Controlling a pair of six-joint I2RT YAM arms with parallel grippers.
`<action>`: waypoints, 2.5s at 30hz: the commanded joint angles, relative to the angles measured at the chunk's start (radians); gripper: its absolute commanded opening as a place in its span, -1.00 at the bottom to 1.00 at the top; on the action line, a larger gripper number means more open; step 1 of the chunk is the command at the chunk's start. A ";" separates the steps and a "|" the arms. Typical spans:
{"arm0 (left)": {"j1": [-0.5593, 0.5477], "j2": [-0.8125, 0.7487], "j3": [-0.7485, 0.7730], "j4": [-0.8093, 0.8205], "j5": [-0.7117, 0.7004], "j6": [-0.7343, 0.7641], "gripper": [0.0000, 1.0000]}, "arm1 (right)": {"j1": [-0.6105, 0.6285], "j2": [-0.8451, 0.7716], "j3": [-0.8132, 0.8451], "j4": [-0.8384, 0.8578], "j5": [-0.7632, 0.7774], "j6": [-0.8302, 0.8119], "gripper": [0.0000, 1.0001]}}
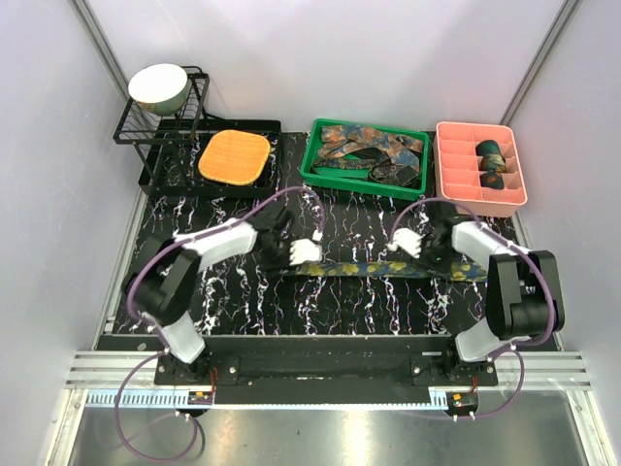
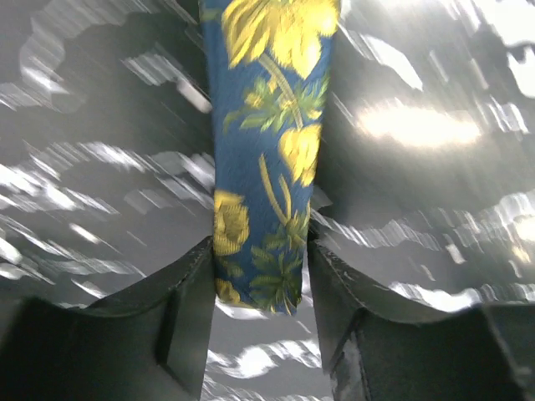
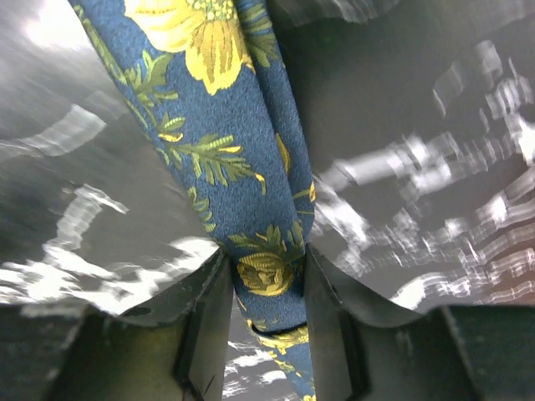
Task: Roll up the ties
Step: Flatten out the tie at the center of the board.
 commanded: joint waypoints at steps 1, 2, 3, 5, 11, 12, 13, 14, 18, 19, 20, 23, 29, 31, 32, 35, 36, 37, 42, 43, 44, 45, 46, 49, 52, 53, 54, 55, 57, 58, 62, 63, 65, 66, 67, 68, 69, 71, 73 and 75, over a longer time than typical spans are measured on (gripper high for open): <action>-0.035 0.133 0.151 0.023 0.000 -0.065 -0.04 | -0.145 0.094 -0.012 0.018 0.055 -0.190 -0.15; -0.041 0.146 0.169 0.020 0.001 -0.074 -0.05 | -0.171 0.103 -0.003 0.018 0.058 -0.208 -0.17; -0.056 0.163 0.182 0.017 0.003 -0.079 -0.06 | -0.216 0.123 0.011 0.016 0.061 -0.239 -0.17; -0.078 0.169 0.200 0.008 0.004 -0.075 -0.06 | -0.253 0.137 0.018 0.015 0.066 -0.273 -0.17; -0.161 0.177 0.199 0.006 0.027 -0.131 -0.07 | -0.317 0.084 -0.031 0.002 0.072 -0.412 -0.19; -0.177 0.178 0.199 0.011 0.032 -0.145 -0.07 | -0.321 0.074 -0.055 0.001 0.074 -0.441 -0.19; -0.185 0.183 0.202 0.011 0.036 -0.156 -0.08 | -0.328 0.067 -0.067 0.001 0.074 -0.457 -0.19; -0.191 0.183 0.203 0.012 0.043 -0.175 -0.08 | -0.331 0.058 -0.074 0.002 0.075 -0.466 -0.18; -0.210 0.177 0.203 0.014 0.040 -0.202 -0.08 | -0.340 0.056 -0.075 -0.002 0.075 -0.471 -0.11; -0.208 0.170 0.202 0.014 0.037 -0.211 0.00 | -0.340 0.056 -0.065 -0.010 0.072 -0.462 -0.01; -0.205 0.163 0.199 0.014 0.037 -0.229 0.08 | -0.340 0.053 -0.046 -0.025 0.055 -0.430 0.17; -0.175 0.082 0.163 0.011 0.053 -0.232 0.34 | -0.339 0.039 0.059 -0.134 0.006 -0.319 0.49; -0.060 -0.176 0.085 0.043 0.199 -0.315 0.66 | -0.333 0.008 0.423 -0.485 -0.260 -0.024 0.72; -0.055 -0.262 0.035 0.103 0.219 -0.422 0.68 | -0.298 0.011 0.488 -0.519 -0.337 0.083 0.72; -0.055 -0.283 0.015 0.161 0.233 -0.450 0.68 | -0.279 0.013 0.538 -0.530 -0.404 0.197 0.72; -0.055 -0.336 -0.044 0.289 0.254 -0.594 0.68 | -0.189 0.002 0.606 -0.487 -0.533 0.445 0.68; -0.055 -0.342 -0.053 0.313 0.257 -0.623 0.63 | -0.164 -0.001 0.620 -0.463 -0.566 0.512 0.64; -0.053 -0.343 -0.062 0.336 0.264 -0.671 0.58 | -0.128 -0.004 0.626 -0.432 -0.621 0.579 0.63; -0.055 -0.278 -0.078 0.419 0.285 -0.792 -0.03 | 0.077 0.056 0.608 -0.289 -0.650 0.861 0.19; -0.053 -0.253 -0.071 0.426 0.291 -0.852 -0.19 | 0.101 0.091 0.598 -0.275 -0.690 0.902 0.01; -0.053 -0.215 -0.062 0.434 0.299 -0.881 -0.25 | 0.123 0.108 0.575 -0.248 -0.727 0.986 -0.07; -0.052 -0.196 -0.055 0.443 0.314 -0.915 -0.30 | 0.130 0.120 0.554 -0.216 -0.765 1.038 -0.21; -0.052 -0.181 -0.058 0.456 0.322 -0.993 -0.38 | 0.130 0.137 0.526 -0.173 -0.826 1.103 -0.32; -0.050 -0.136 -0.088 0.564 0.348 -1.131 -0.50 | 0.133 0.127 0.375 0.089 -0.896 1.468 -0.66; -0.018 -0.109 -0.166 0.722 0.382 -1.302 -0.51 | 0.158 0.123 0.230 0.408 -0.893 1.764 -0.71; 0.005 -0.106 -0.189 0.768 0.398 -1.347 -0.53 | 0.167 0.128 0.181 0.546 -0.888 1.824 -0.69; 0.014 -0.100 -0.208 0.808 0.420 -1.418 -0.53 | 0.193 0.134 0.164 0.597 -0.887 1.871 -0.70; 0.026 -0.098 -0.235 0.874 0.429 -1.443 -0.54 | 0.205 0.149 0.132 0.696 -0.875 1.952 -0.70; 0.036 -0.087 -0.249 0.916 0.469 -1.490 -0.56 | 0.236 0.162 0.098 0.797 -0.855 2.028 -0.76; 0.043 -0.074 -0.263 0.943 0.483 -1.506 -0.57 | 0.244 0.178 0.081 0.852 -0.856 2.074 -0.81; 0.074 -0.037 -0.317 1.043 0.514 -1.599 -0.67 | 0.293 0.237 0.078 0.895 -0.858 2.117 -0.98; 0.080 -0.028 -0.321 1.055 0.515 -1.605 -0.70 | 0.301 0.264 0.077 0.912 -0.854 2.129 -1.00; 0.101 0.012 -0.340 1.086 0.536 -1.611 -0.75 | 0.318 0.289 0.083 0.933 -0.854 2.134 -1.00; 0.109 0.028 -0.344 1.097 0.537 -1.618 -0.78 | 0.321 0.309 0.087 0.927 -0.854 2.122 -1.00; 0.126 0.038 -0.347 1.107 0.538 -1.622 -0.79 | 0.324 0.318 0.089 0.923 -0.859 2.120 -1.00; 0.134 0.069 -0.360 1.123 0.546 -1.628 -0.80 | 0.327 0.327 0.087 0.923 -0.862 2.122 -1.00; 0.141 0.083 -0.367 1.129 0.544 -1.634 -0.83 | 0.330 0.335 0.084 0.921 -0.861 2.125 -1.00; 0.161 0.135 -0.369 1.132 0.540 -1.625 -0.86 | 0.345 0.338 0.066 0.926 -0.859 2.125 -1.00; 0.177 0.170 -0.363 1.128 0.541 -1.613 -0.89 | 0.354 0.346 0.066 0.886 -0.851 2.091 -1.00; 0.186 0.215 -0.352 1.115 0.535 -1.602 -0.91 | 0.359 0.356 0.078 0.842 -0.839 2.044 -1.00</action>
